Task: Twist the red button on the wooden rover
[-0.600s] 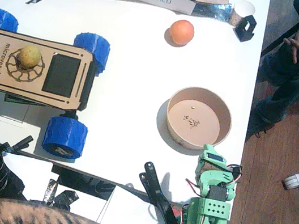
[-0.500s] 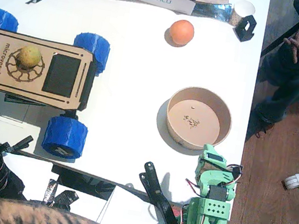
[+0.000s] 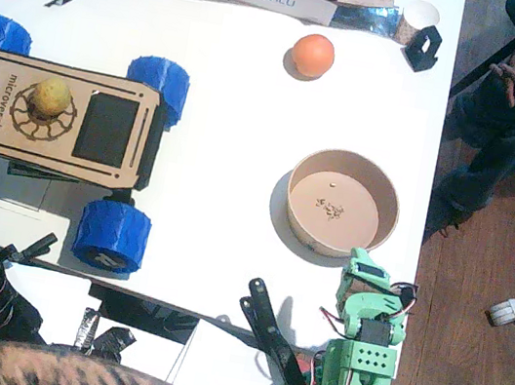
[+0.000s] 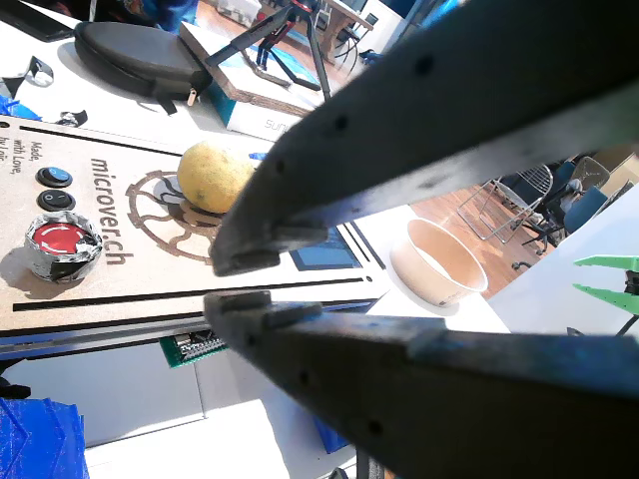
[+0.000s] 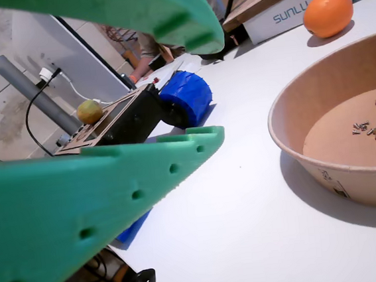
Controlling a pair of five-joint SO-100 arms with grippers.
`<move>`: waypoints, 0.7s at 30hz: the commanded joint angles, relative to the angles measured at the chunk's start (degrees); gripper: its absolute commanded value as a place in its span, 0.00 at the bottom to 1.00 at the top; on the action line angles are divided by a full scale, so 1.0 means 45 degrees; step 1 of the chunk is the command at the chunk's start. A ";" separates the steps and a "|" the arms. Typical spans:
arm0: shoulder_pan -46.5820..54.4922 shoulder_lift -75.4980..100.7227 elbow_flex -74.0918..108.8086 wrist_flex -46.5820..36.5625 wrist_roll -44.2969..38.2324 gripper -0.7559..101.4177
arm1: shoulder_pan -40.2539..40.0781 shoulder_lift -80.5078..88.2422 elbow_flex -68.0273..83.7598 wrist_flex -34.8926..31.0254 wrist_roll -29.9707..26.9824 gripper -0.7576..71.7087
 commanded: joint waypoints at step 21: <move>-0.0078 0.1191 -0.0078 -0.0508 0.0098 0.01 | 0.0098 0.0000 -0.0059 -0.0078 0.0117 0.15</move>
